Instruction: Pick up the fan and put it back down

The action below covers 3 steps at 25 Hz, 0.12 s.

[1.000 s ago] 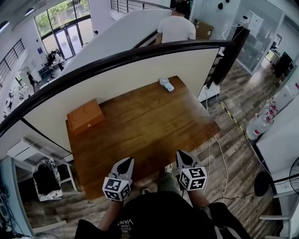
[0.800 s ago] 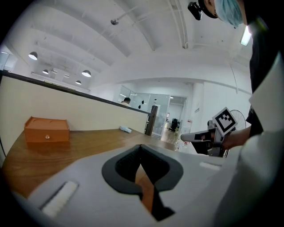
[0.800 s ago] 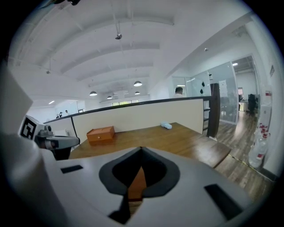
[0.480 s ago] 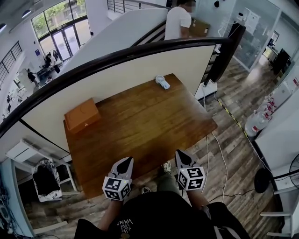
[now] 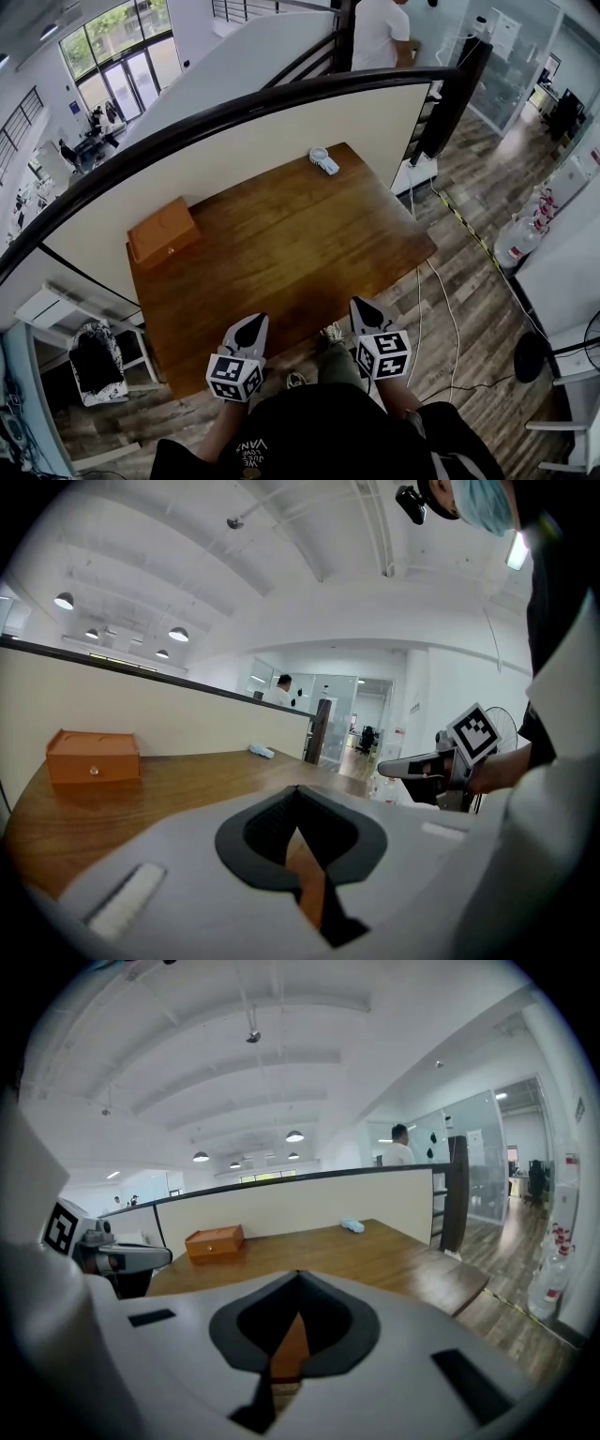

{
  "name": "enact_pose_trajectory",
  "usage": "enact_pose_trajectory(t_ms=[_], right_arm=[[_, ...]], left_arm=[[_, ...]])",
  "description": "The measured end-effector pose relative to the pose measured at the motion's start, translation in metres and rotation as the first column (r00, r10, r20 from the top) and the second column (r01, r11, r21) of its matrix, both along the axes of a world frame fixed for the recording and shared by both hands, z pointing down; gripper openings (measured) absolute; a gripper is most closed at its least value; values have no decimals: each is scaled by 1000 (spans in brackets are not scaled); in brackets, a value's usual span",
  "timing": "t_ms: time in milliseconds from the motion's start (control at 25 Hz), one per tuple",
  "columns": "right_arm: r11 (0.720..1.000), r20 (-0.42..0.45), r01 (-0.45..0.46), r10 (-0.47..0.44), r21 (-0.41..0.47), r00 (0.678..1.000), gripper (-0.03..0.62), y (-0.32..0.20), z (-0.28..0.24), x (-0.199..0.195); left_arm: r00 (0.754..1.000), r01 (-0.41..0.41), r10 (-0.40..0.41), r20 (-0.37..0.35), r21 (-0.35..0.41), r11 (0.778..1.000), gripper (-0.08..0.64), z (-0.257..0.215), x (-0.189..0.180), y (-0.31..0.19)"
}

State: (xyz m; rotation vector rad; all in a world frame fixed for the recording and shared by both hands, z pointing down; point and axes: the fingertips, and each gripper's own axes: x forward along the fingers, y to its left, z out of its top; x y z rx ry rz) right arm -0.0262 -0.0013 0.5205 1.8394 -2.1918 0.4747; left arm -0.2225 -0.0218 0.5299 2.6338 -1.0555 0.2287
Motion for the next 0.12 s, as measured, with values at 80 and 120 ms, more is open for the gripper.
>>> enact_pose_trajectory(t_ms=[80,120], right_arm=[[1000,0,4,-4,2,1000,12,-3,0,1],[1000,0,5,-5,3,1000,12,-4,1,2]], left_arm=[[1000,3,-3,2,1,1000,11,1,1,-2],[1000,5,-5,4,1,1000,11,2,2,-3]])
